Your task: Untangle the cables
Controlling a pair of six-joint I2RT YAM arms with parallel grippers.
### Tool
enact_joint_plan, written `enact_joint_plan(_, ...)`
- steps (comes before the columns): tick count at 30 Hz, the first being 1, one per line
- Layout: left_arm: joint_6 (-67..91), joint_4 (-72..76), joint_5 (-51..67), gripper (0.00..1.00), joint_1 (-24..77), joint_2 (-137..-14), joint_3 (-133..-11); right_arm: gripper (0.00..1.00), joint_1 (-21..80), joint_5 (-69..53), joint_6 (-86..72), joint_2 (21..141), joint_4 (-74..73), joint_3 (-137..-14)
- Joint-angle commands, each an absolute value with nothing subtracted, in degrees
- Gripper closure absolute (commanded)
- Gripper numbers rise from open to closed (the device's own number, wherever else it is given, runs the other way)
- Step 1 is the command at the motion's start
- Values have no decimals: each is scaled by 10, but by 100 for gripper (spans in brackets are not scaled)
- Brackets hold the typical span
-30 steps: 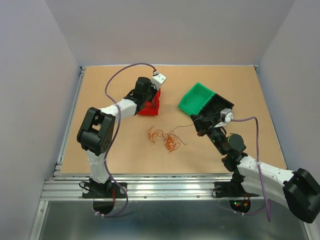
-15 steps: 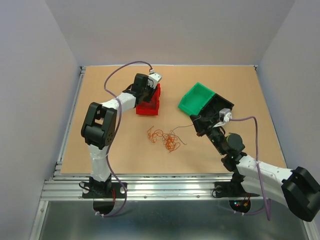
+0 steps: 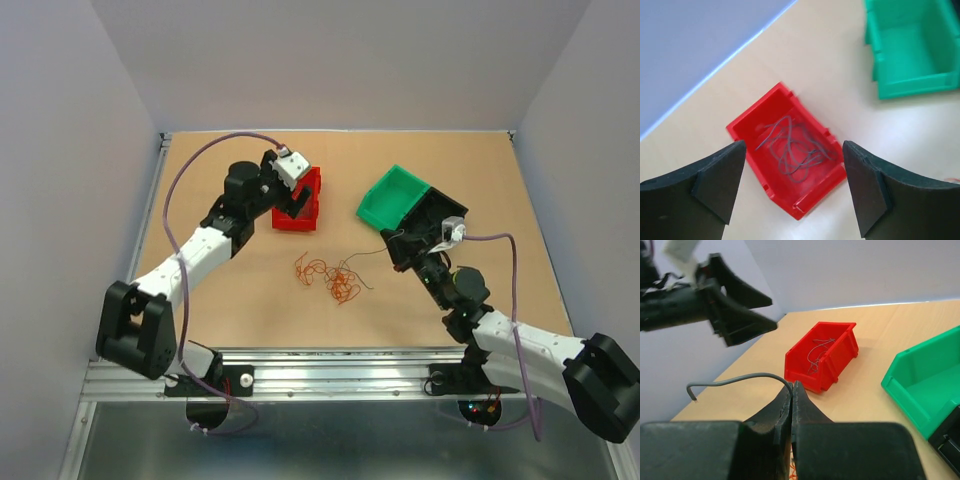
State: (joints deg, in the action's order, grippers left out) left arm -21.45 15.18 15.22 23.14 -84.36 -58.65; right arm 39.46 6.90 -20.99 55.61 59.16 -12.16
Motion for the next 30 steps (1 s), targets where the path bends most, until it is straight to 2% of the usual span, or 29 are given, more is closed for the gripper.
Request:
enact_joint_plan(1, -302, 209, 322, 10, 263, -760, -515, 99, 397, 122, -249, 535, 623, -102)
enact_joint_plan(7, -453, 165, 333, 5, 383, -693, -433, 100, 398, 158, -262, 520, 624, -89)
enact_joint_plan(14, -480, 89, 334, 6, 411, -731, -463, 100, 398, 158, -265, 524, 624, -90)
enact_joint_plan(20, -483, 72, 302, 14, 431, -777, -482, 99, 397, 156, -266, 527, 624, -91)
enact_joint_plan(26, -492, 38, 300, 18, 442, -802, -501, 99, 398, 161, -265, 526, 624, -89)
enact_joint_plan(28, -490, 38, 291, 30, 443, -809, -506, 99, 398, 162, -265, 526, 624, -88)
enact_joint_plan(29, -484, 38, 284, 48, 443, -812, -510, 99, 398, 163, -265, 526, 624, -88)
enact_joint_plan(30, -483, 38, 280, 55, 443, -818, -512, 99, 398, 163, -265, 526, 624, -88)
